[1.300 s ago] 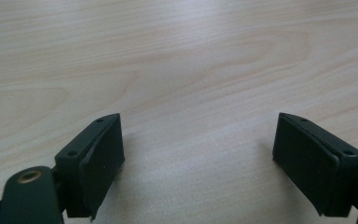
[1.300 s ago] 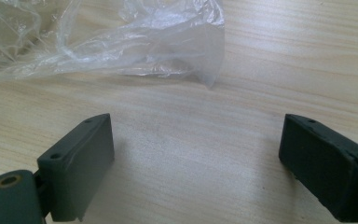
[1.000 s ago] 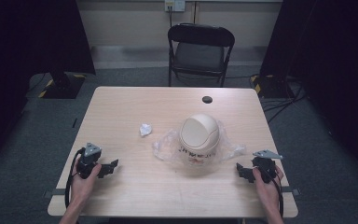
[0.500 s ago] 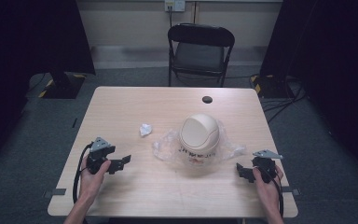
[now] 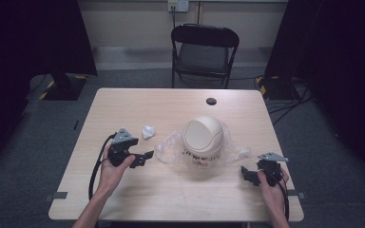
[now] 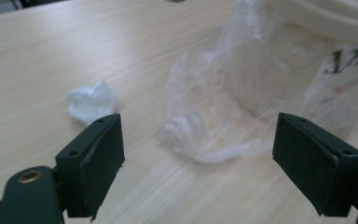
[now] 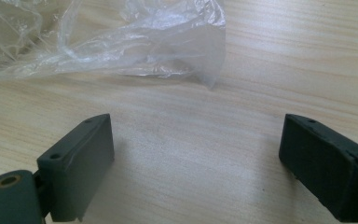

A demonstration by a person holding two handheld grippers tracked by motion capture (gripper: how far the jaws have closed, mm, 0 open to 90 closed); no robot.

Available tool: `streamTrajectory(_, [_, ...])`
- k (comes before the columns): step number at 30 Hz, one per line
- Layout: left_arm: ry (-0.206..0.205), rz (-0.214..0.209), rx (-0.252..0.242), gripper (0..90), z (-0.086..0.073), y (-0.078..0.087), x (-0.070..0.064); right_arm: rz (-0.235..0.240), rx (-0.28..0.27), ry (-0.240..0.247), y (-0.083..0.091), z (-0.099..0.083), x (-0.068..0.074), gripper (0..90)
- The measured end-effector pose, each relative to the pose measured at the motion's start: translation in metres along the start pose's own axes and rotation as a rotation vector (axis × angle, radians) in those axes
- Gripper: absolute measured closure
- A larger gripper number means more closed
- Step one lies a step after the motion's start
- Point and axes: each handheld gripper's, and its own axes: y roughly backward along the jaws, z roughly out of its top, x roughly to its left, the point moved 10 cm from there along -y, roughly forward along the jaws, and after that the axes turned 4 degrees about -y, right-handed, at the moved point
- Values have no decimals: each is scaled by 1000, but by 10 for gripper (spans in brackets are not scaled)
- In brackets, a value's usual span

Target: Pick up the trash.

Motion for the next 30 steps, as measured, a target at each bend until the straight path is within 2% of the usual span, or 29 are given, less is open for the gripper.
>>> streamTrajectory(1, [11, -11, -15, 162, 5, -2, -4, 1, 0, 1, 0, 0, 0, 94])
streamTrajectory(2, [-2, 4, -11, 162, 9, -5, -6, 2, 0, 1, 0, 0, 0, 94])
streamTrajectory(3, [-3, 0, -23, 162, 13, -7, -9, 2, 0, 3, 0, 0, 0, 94])
streamTrajectory(5, [0, -33, -22, 162, 20, -14, -18, 3, 0, 3, 0, 0, 0, 94])
streamTrajectory(6, [-11, -40, -20, 162, 23, -17, -20, 3, 0, 2, 0, 0, 0, 94])
streamTrajectory(10, [2, -71, -22, 163, 39, -24, -24, 3, -1, 4, 0, 0, 0, 94])
streamTrajectory(14, [34, -100, -34, 165, 52, -30, -26, 3, 0, 2, 0, 0, 0, 94])
streamTrajectory(17, [1, -105, -32, 172, 61, -36, -30, 4, 0, 3, 0, 0, 0, 94])
streamTrajectory(19, [-53, -78, -30, 176, 68, -40, -32, 3, -1, 4, 0, 0, 0, 94])
streamTrajectory(20, [-65, -85, -35, 181, 73, -42, -35, 3, -1, 2, 0, 0, 0, 94])
streamTrajectory(22, [-52, -128, -53, 182, 81, -44, -42, 4, 0, 3, 0, 0, 0, 94])
streamTrajectory(24, [-59, -138, -54, 182, 87, -48, -47, 3, 0, 2, 0, 0, 0, 94])
streamTrajectory(28, [-35, -173, -25, 178, 89, -66, -56, 3, 0, 3, 0, 0, 0, 94])
streamTrajectory(30, [-33, -161, -5, 166, 86, -74, -55, 4, 0, 3, 0, 0, 0, 94])
